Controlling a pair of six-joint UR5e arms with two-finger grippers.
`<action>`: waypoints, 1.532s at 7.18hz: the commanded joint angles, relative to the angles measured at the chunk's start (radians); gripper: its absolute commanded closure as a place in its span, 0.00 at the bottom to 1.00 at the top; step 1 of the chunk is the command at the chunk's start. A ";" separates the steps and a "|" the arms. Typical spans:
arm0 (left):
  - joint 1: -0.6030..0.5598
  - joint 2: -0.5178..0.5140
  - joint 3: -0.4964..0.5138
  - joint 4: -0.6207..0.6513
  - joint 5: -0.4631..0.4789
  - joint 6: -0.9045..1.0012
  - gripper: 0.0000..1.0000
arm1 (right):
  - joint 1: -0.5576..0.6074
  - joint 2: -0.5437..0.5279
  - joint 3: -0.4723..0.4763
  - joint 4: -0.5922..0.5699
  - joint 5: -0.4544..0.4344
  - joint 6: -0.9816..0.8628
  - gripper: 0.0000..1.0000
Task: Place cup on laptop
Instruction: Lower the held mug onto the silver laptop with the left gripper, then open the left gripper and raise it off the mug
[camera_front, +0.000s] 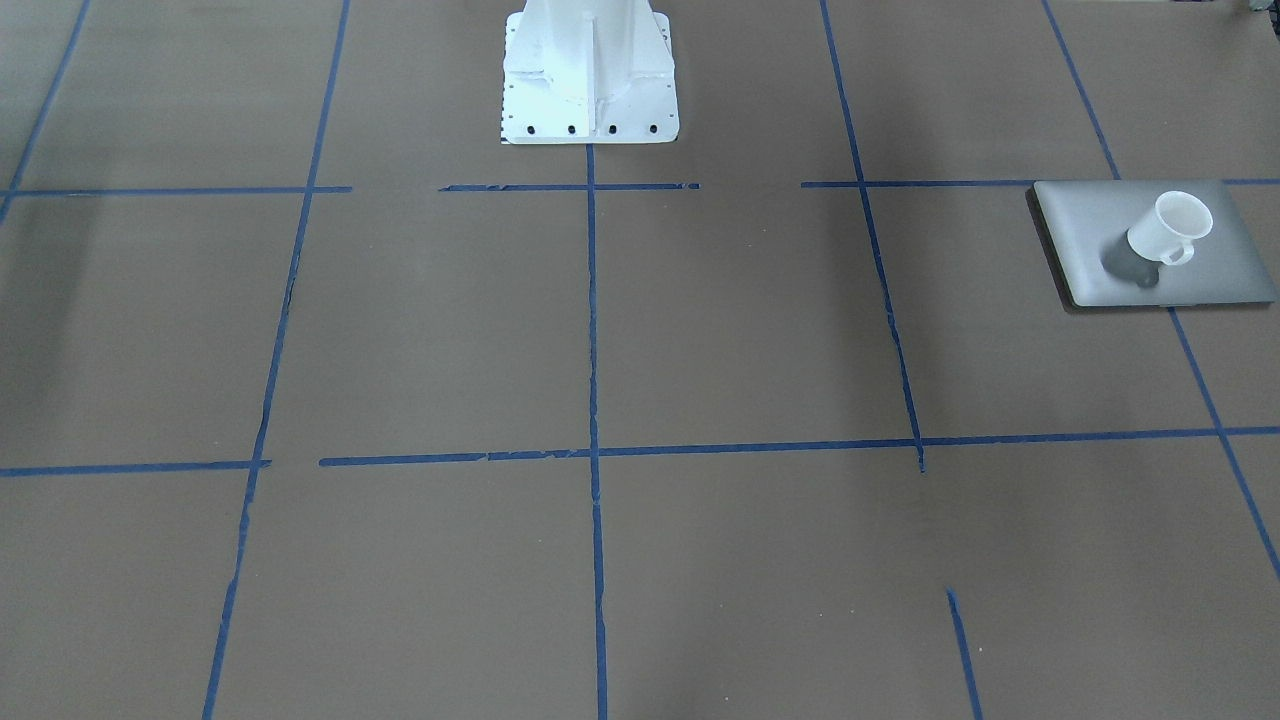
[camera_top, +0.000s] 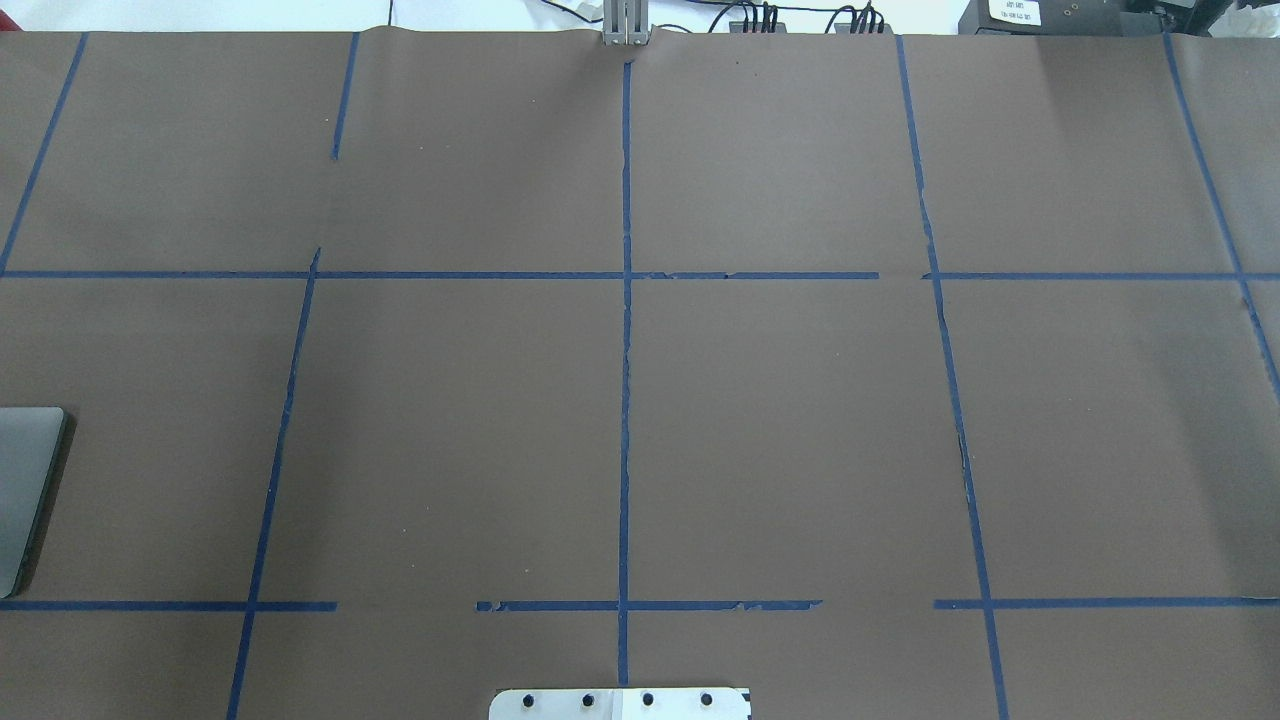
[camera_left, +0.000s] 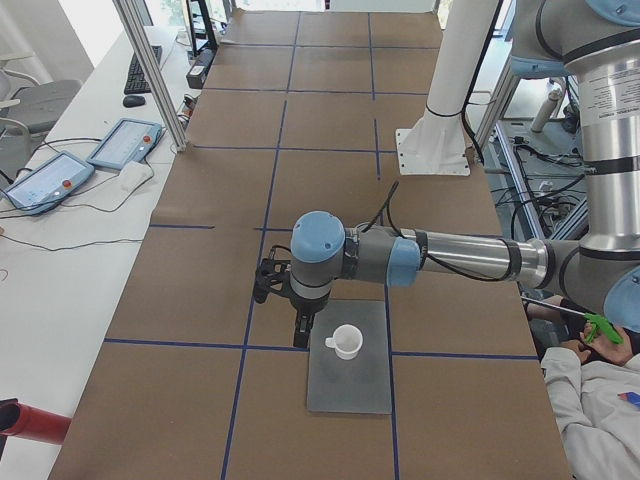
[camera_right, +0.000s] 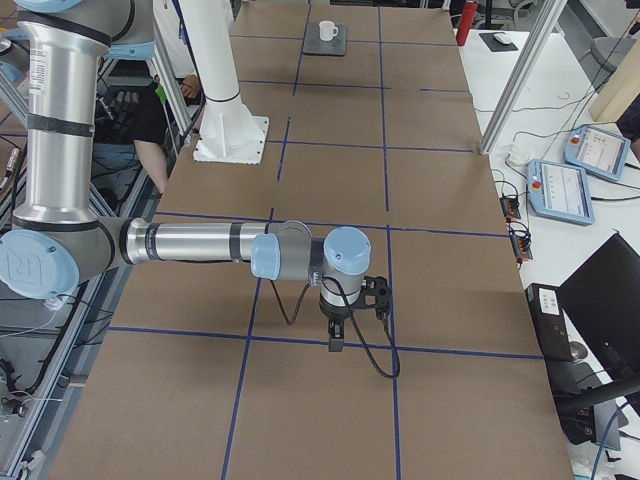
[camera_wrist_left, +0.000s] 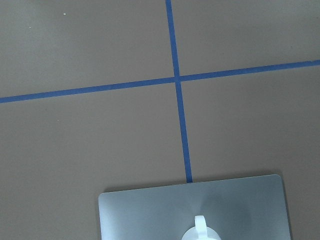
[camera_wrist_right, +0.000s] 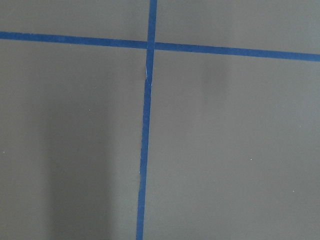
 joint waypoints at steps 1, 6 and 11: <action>-0.001 0.001 0.004 0.004 -0.006 -0.002 0.00 | 0.000 0.000 0.000 0.000 0.000 0.000 0.00; -0.001 0.076 -0.016 -0.001 -0.004 0.013 0.00 | 0.000 0.000 0.000 0.000 0.000 0.000 0.00; -0.001 0.094 -0.072 0.132 -0.007 0.025 0.00 | 0.000 0.000 0.000 0.001 0.000 0.000 0.00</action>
